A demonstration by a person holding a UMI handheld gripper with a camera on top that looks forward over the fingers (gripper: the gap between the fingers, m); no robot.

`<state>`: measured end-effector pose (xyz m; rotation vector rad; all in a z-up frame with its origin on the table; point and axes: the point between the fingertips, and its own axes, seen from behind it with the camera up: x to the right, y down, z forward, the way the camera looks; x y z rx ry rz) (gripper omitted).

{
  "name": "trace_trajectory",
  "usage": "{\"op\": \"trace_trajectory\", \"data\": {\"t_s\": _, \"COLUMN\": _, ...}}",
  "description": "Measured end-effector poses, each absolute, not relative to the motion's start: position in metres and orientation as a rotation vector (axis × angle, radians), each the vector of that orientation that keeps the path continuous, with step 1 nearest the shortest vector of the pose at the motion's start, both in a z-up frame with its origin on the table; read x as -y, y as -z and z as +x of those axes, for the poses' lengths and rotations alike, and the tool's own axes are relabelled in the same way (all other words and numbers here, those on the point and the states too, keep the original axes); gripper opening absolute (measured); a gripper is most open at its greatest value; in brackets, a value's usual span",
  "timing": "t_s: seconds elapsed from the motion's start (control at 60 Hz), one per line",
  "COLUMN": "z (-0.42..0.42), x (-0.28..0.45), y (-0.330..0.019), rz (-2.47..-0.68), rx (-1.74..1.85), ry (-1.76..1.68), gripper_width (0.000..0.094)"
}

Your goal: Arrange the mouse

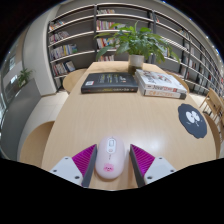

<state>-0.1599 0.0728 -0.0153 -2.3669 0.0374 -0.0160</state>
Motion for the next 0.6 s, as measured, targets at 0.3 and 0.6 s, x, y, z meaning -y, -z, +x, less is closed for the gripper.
{"op": "trace_trajectory", "data": {"t_s": 0.3, "z": -0.147, "x": -0.061, "y": 0.017, "rz": -2.409, "rx": -0.101, "ry": 0.006, "gripper_width": 0.0354}}
{"op": "trace_trajectory", "data": {"t_s": 0.6, "z": -0.107, "x": -0.097, "y": -0.117, "rz": -2.266, "rx": 0.12, "ry": -0.045, "gripper_width": 0.0322}}
